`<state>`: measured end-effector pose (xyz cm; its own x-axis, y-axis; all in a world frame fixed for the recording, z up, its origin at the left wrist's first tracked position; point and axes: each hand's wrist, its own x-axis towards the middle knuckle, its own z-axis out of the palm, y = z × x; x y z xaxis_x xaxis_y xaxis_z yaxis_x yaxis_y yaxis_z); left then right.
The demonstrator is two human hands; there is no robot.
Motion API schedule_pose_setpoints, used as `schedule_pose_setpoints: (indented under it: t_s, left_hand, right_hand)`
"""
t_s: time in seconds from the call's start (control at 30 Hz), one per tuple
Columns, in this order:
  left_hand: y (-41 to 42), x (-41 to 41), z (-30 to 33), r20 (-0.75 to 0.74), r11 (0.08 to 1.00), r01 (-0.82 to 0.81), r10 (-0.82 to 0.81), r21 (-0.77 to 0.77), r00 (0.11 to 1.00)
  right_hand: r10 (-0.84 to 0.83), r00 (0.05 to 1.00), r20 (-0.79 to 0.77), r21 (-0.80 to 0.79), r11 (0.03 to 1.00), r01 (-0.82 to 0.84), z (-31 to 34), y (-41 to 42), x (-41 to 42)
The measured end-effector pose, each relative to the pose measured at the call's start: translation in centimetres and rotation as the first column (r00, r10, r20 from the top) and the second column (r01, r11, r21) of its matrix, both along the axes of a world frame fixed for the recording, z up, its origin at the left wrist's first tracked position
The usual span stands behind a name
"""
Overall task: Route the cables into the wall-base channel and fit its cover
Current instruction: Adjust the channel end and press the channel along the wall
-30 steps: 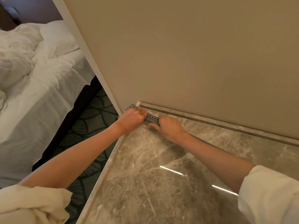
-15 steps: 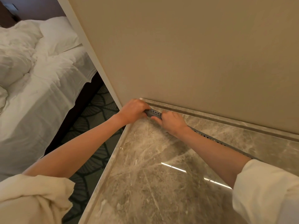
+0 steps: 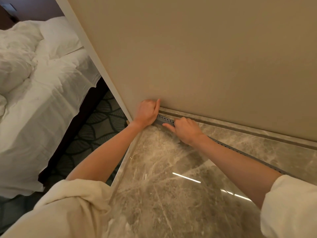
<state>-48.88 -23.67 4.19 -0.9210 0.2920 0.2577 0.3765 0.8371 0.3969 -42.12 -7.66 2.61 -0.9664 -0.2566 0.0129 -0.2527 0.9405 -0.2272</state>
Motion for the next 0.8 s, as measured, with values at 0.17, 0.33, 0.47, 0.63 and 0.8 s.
schedule_pose_setpoints:
  t_s: [0.17, 0.33, 0.47, 0.63, 0.8]
  left_hand:
    - [0.0, -0.8, -0.3, -0.050, 0.996, 0.029, -0.033, -0.084, 0.998]
    - [0.0, -1.1, -1.0, -0.089, 0.998, 0.049, -0.053, -0.042, 0.995]
    - [0.0, -1.4, -1.3, -0.106, 1.000, 0.024, -0.024, -0.001, 0.994]
    - [0.1, -1.3, -1.1, -0.098, 0.999, 0.027, -0.029, -0.019, 0.995]
    - [-0.6, -1.7, -1.3, -0.041, 0.999, 0.042, -0.041, 0.003, 0.998]
  right_hand:
    - [0.003, 1.000, -0.011, -0.002, 1.000, -0.003, 0.0, 0.2, 0.0]
    - [0.009, 1.000, -0.016, -0.005, 1.000, -0.009, 0.0, 0.2, 0.0]
    - [0.003, 1.000, -0.030, -0.018, 1.000, -0.003, 0.0, 0.1, -0.1]
    - [-0.014, 1.000, -0.014, -0.036, 0.999, 0.014, 0.1, 0.1, -0.3]
    - [-0.019, 0.992, 0.122, -0.111, 0.993, 0.033, 0.5, 0.5, -0.9]
